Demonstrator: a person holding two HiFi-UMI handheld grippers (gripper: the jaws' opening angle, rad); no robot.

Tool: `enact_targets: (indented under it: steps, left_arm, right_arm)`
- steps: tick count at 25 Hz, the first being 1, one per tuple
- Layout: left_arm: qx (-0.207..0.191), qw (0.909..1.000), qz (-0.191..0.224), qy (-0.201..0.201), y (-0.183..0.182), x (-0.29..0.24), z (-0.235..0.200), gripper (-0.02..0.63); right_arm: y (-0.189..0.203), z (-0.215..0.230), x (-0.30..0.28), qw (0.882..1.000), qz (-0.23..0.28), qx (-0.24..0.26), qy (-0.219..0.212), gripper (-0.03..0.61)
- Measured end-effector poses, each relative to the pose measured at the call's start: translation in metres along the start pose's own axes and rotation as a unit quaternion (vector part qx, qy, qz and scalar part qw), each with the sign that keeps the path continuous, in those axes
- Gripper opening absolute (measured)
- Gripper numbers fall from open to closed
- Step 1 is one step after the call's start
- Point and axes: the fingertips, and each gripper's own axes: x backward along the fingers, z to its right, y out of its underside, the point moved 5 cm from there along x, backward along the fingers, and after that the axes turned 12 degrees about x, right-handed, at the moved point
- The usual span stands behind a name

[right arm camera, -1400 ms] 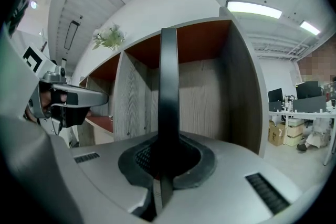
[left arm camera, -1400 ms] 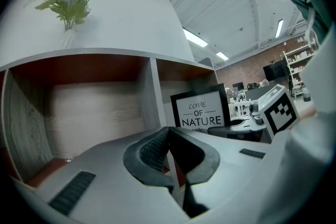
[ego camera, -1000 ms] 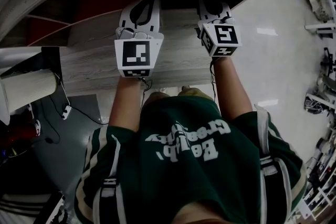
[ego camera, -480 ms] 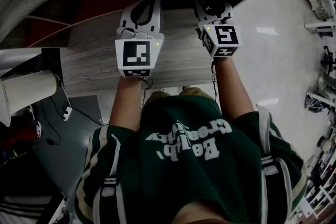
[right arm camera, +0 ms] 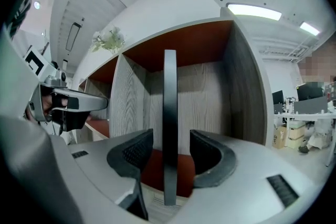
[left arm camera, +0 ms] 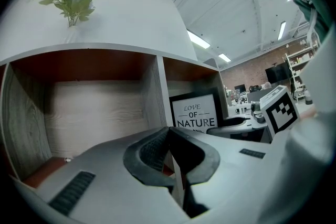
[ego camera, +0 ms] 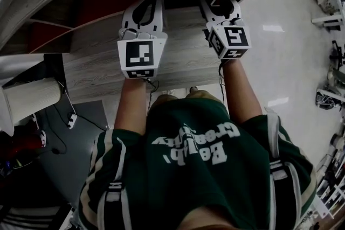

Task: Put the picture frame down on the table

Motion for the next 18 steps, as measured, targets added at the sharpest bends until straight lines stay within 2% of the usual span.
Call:
enact_targets:
  steps: [13, 18]
  left_arm:
    - [-0.005, 0.9995, 0.013, 0.028, -0.012, 0.043, 0.005, 0.02]
    - [-0.008, 0.999, 0.019, 0.041, -0.017, 0.07, 0.005, 0.02]
  right_arm:
    - [-0.02, -0.012, 0.056, 0.999, 0.006, 0.007, 0.038, 0.212]
    - [-0.034, -0.031, 0.081, 0.999, 0.01, 0.017, 0.048, 0.212]
